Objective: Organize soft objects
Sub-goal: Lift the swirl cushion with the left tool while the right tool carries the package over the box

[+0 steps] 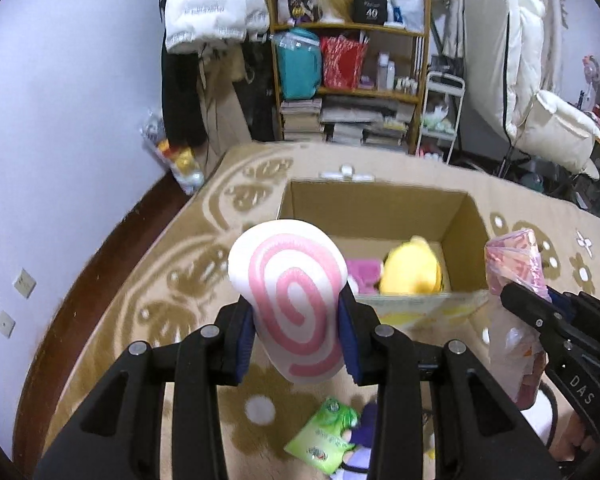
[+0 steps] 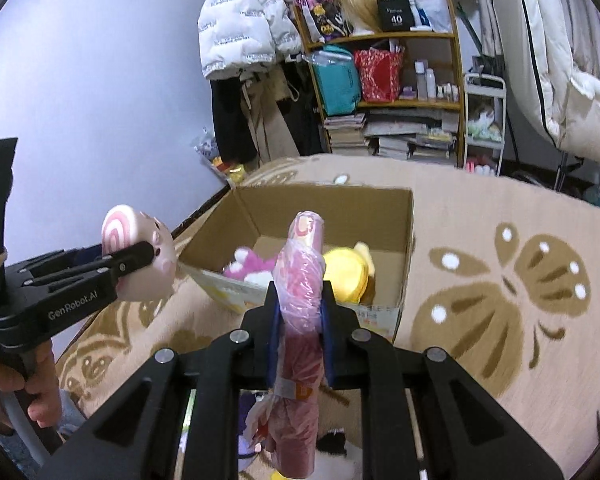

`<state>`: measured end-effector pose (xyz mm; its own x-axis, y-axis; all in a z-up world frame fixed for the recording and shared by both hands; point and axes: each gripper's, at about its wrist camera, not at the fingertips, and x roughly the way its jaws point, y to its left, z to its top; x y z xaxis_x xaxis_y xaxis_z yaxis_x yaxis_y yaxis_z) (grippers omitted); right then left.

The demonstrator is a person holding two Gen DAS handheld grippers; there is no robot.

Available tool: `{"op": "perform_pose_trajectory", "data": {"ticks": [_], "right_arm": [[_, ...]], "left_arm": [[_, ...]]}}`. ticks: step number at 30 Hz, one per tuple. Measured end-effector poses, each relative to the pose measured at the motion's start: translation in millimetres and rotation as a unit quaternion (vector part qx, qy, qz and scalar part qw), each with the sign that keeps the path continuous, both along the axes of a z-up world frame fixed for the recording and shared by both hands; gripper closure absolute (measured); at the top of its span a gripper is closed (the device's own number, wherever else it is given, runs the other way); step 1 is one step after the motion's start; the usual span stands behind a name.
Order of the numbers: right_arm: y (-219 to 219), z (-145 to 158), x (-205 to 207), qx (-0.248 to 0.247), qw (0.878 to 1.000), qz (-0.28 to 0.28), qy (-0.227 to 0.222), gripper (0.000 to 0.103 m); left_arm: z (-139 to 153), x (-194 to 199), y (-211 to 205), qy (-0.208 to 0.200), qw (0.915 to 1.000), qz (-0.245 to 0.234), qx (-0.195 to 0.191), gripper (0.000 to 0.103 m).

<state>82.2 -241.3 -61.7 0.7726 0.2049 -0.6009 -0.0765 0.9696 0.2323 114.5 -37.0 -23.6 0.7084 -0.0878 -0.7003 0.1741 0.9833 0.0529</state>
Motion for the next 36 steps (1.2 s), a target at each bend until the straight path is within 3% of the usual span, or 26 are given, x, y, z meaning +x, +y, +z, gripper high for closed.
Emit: {"op": "perform_pose_trajectory", "data": {"ticks": [8,12,16,24,36], "right_arm": [[-10,19,20,-0.005,1.000,-0.009,-0.018,0.085],[-19,31,34,-0.011,0.999,-0.016,-0.032,0.085],[-25,37,52,-0.022,0.999,-0.015,-0.037,0.085],[-26,28,82,-0.030,0.999,-0.003,-0.020,0.085],[-26,-7,104,0.022,0.999,0.017,0.028,0.085]], "left_arm": [[30,26,-3,-0.041,0.9990,-0.016,-0.001,0.068],[36,41,-3,-0.048,0.9986,-0.016,-0.012,0.068],[35,53,-10,-0.058,0.9979,-0.028,0.005,0.068],[7,84,-23,-0.026,0.9985,-0.048,-0.004,0.068],[-23,95,-34,0.001,0.9983,-0.059,0.003,0.067]]}}
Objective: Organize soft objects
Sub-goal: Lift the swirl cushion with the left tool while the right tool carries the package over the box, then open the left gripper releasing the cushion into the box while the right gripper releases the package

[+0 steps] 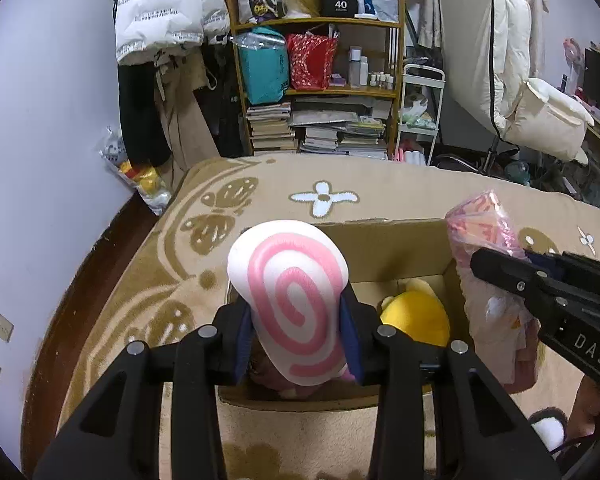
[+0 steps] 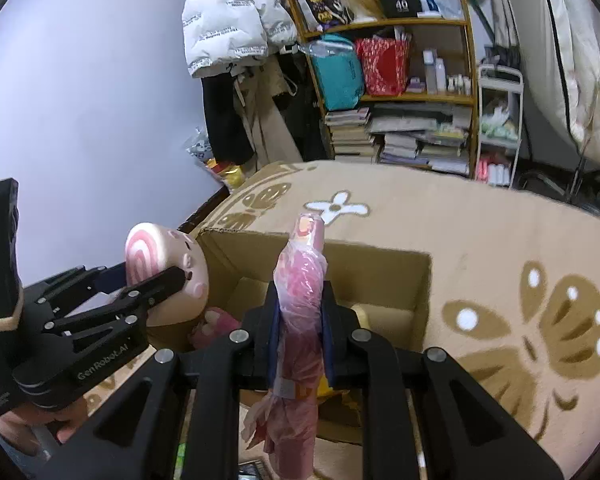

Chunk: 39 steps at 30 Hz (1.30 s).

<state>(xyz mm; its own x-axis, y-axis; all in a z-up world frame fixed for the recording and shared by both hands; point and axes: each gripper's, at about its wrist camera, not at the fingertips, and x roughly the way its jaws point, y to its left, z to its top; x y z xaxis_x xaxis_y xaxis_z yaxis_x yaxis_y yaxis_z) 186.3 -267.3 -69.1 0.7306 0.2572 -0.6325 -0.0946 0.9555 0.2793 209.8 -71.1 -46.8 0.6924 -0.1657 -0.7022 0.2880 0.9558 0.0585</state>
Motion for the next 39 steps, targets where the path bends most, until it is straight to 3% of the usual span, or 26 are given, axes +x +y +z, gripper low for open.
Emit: {"op": "perform_pose_trajectory", "data": {"ticks": [15,23,26,28,35,39], "right_arm": [[-1,-17,6,0.008,0.999,-0.005,0.040,0.078],[-4,-22,-2,0.028,0.998,-0.012,0.049,0.056],[-4,-19,-5,0.032,0.998,-0.011,0.048,0.041],[-4,-16,-8,0.036,0.998,-0.011,0.046,0.038],[-4,-1,-21,0.036,0.999,-0.016,0.038,0.015],[-3,10,-33,0.025,0.999,-0.019,0.032,0.012]], "left_arm": [[-13,7,-1,0.022,0.9997,0.000,0.001,0.056],[-15,4,-1,0.029,0.9995,0.004,0.009,0.048],[-8,-1,0,0.011,0.9999,0.003,0.007,0.032],[-3,-5,-1,-0.004,0.9998,0.007,0.016,0.018],[8,-11,7,-0.010,0.9994,0.021,0.024,0.012],[17,-19,17,-0.001,0.9996,0.024,0.014,0.011]]}}
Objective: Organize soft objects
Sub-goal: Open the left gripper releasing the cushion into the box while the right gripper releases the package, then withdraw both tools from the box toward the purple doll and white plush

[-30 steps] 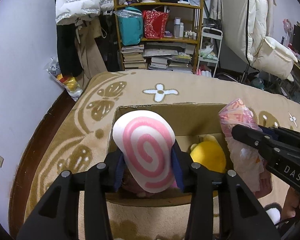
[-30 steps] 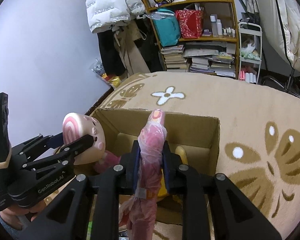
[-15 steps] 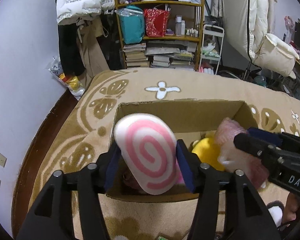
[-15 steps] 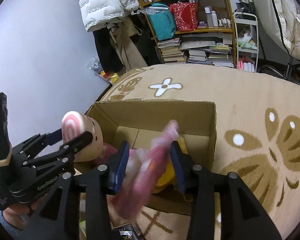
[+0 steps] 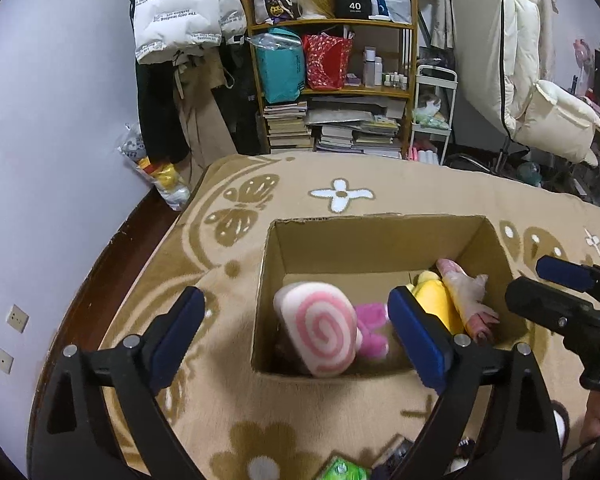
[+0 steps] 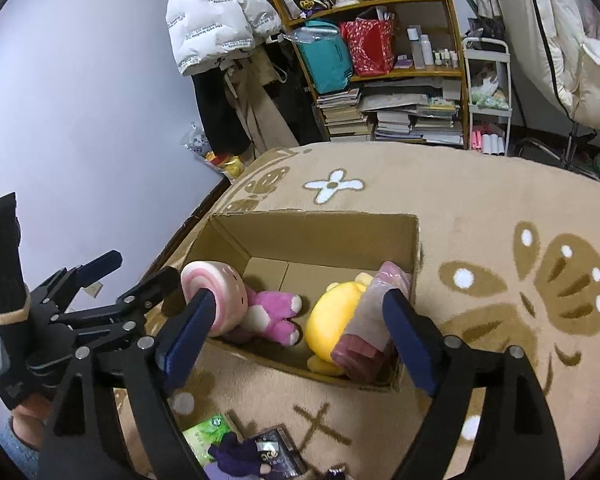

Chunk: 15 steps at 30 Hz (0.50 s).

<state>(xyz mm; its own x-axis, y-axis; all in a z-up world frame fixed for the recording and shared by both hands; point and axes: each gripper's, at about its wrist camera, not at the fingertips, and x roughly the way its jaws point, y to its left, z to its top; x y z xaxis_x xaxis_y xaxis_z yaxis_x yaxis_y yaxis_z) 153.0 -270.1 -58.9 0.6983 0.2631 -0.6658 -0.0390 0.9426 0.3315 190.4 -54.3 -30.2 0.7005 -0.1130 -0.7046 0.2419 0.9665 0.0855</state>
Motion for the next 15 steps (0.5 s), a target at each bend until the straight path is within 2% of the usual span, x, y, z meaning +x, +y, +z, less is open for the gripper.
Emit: {"op": "perform_pose_trajectory", "data": {"ticks": [6,15], "right_arm": [[0,11,-24,-0.010,1.000,-0.007,-0.001,0.008],[6,16,-65,-0.011,1.000,-0.001,0.001,0.008]], "left_arm": [[13,-26,17,0.004,0.9999,0.008,-0.007,0.008],[13,-71,41,0.029,0.9993,0.021,-0.013,0.007]]}}
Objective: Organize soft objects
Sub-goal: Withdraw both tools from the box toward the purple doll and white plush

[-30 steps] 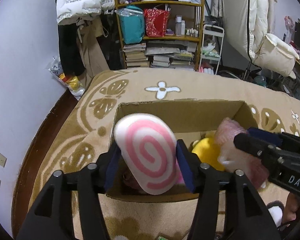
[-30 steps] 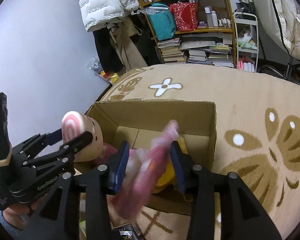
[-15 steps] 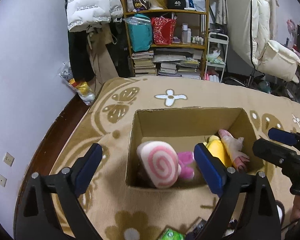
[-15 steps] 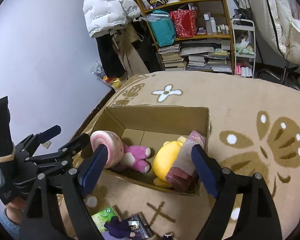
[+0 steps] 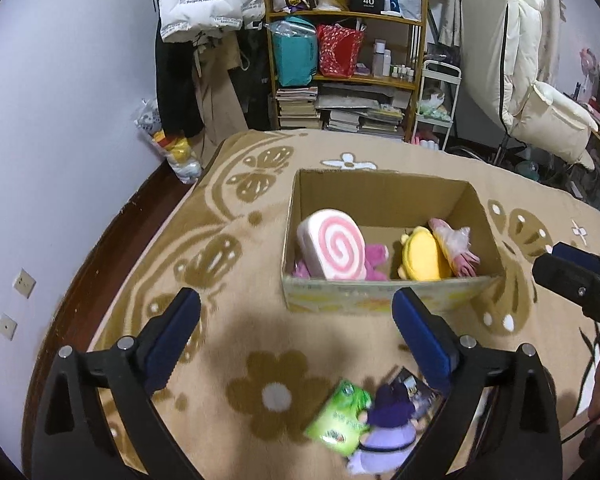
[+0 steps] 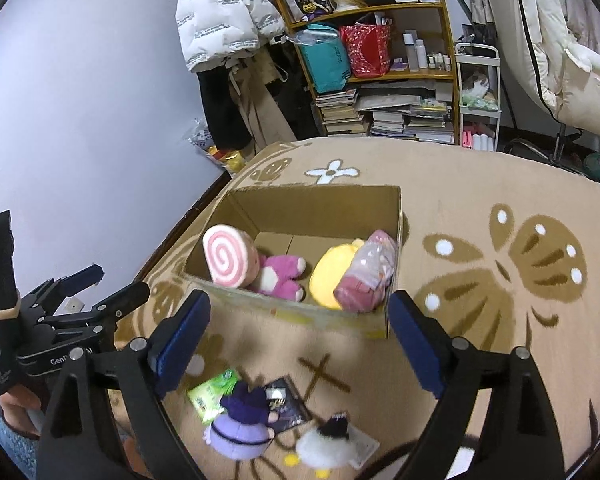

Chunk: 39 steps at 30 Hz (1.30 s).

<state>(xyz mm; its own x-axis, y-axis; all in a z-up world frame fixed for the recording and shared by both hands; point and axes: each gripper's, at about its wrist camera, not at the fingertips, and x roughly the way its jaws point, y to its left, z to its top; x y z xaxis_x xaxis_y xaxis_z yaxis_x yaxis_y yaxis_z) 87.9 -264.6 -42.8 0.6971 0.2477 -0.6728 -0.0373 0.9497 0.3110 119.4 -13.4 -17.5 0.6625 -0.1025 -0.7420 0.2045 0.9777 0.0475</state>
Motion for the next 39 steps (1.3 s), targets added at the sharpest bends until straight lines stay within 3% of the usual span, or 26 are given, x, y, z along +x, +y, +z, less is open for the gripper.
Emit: {"op": "perform_pose_trajectory", "data": {"ticks": [17,31,39], "right_arm": [[13,-13,-59,-0.018,1.000,0.000,0.008,0.008],[13,-54,-65,-0.021,0.998,-0.002,0.058,0.008],[9,-78,-61,-0.006,0.996,-0.005,0.091,0.008]], "left_arm": [[-5,-57,7,0.017,0.9996,-0.007,0.021,0.007],[-41,-52,-2,0.088,0.9955,-0.024,0.027,0.007],[-56,-47,-16,0.105,0.9926,-0.038,0.046,0.007]]}}
